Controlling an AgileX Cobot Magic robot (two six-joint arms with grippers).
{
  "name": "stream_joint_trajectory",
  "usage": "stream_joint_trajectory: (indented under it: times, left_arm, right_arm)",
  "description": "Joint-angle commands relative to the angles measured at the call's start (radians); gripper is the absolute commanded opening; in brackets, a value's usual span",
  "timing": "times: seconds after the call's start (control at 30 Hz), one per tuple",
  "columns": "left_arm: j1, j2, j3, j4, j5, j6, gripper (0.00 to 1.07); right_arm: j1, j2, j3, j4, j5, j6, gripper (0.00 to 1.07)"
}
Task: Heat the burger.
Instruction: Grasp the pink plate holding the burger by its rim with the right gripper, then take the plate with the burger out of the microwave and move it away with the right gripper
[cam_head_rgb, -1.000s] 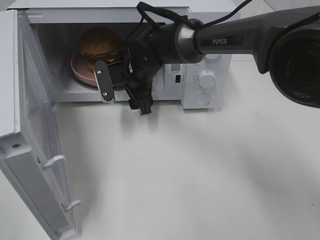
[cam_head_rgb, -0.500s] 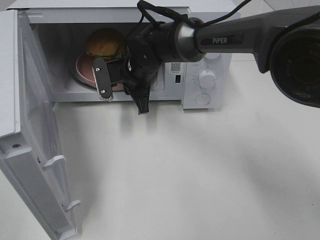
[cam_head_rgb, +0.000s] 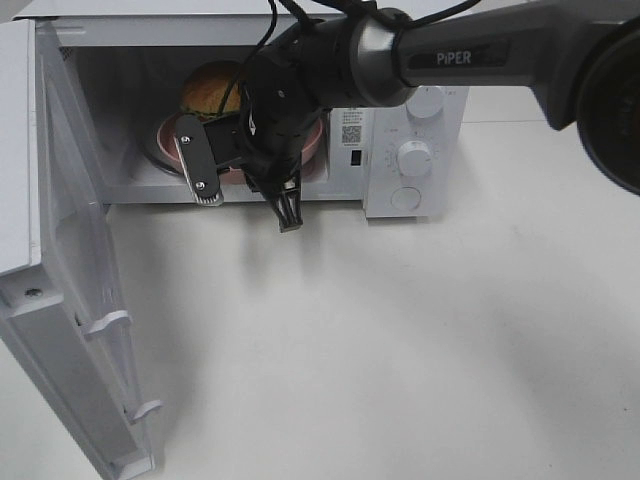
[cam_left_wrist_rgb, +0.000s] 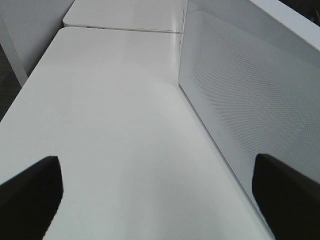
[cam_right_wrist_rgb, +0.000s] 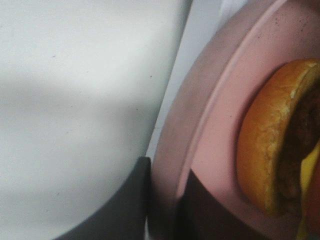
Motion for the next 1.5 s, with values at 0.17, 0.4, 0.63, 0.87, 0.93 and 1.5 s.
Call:
stream_joint_trajectory:
  times: [0.17,0.4,0.63,0.87,0.93,1.5]
  left_arm:
    - [0.002,-0.02,0.004,-0.001,-0.004,-0.004,0.98]
    - [0.002,-0.02,0.004,-0.001,-0.004,-0.004,0.98]
    - [0.002,-0.02,0.004,-0.001,-0.004,-0.004,0.98]
    - [0.002,-0.02,0.004,-0.001,-0.004,-0.004,0.98]
    - [0.002,-0.02,0.004,-0.001,-0.004,-0.004,0.98]
    - [0.002,-0.02,0.004,-0.001,-0.004,-0.004,0.98]
  right_arm:
    - [0.013,-0.117,0.164,-0.01,-0.069,-0.088,0.0]
    - [0.013,-0.196,0.273,-0.018,-0.133,-0.093,0.0]
    - [0.013,-0.294,0.442,-0.007,-0.226,-0.088,0.0]
    - [0.012,-0.348,0.546,0.043,-0.319,-0.072,0.0]
    - [0.012,-0.368,0.58,0.042,-0.345,-0.072,0.0]
    - [0.012,-0.552,0.839,0.008,-0.475,-0.072,0.0]
